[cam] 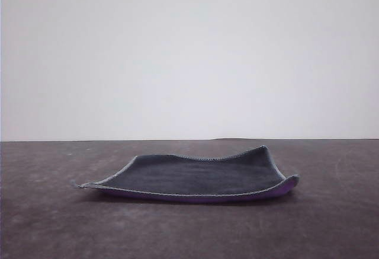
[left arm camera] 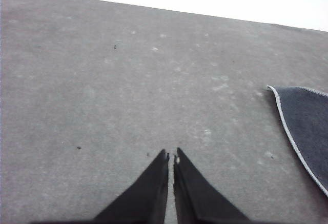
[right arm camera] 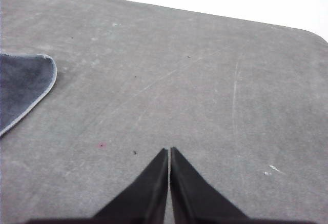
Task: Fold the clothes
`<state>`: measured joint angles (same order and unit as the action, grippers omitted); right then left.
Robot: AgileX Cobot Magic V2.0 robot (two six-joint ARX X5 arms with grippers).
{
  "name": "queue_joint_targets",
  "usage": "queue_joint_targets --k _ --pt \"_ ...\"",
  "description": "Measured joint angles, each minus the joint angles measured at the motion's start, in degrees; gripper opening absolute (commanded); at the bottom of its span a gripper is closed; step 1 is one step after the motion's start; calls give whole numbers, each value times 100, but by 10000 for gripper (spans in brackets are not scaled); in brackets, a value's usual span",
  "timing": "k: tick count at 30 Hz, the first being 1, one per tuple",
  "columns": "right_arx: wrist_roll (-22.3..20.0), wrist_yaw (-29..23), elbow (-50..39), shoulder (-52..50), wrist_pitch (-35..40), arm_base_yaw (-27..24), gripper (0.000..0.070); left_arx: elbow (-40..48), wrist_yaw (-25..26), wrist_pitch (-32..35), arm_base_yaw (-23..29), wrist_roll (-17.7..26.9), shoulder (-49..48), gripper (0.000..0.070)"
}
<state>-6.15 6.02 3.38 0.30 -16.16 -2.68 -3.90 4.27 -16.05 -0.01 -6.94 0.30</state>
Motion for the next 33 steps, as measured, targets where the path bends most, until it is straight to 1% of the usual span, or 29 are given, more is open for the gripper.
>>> queue_joint_targets --k 20,21,24,26,33 --pt "0 0 0 0 13 0 0 0 0 0 0 0 0 0" --pt "0 0 0 0 15 0 0 0 -8 4 0 21 0 0" --pt "0 0 0 0 13 0 0 42 -37 149 0 320 0 0" --pt "0 -2 0 0 15 0 0 57 -42 206 0 442 0 0" --pt "29 4 0 0 175 0 0 59 -46 210 0 546 0 0"
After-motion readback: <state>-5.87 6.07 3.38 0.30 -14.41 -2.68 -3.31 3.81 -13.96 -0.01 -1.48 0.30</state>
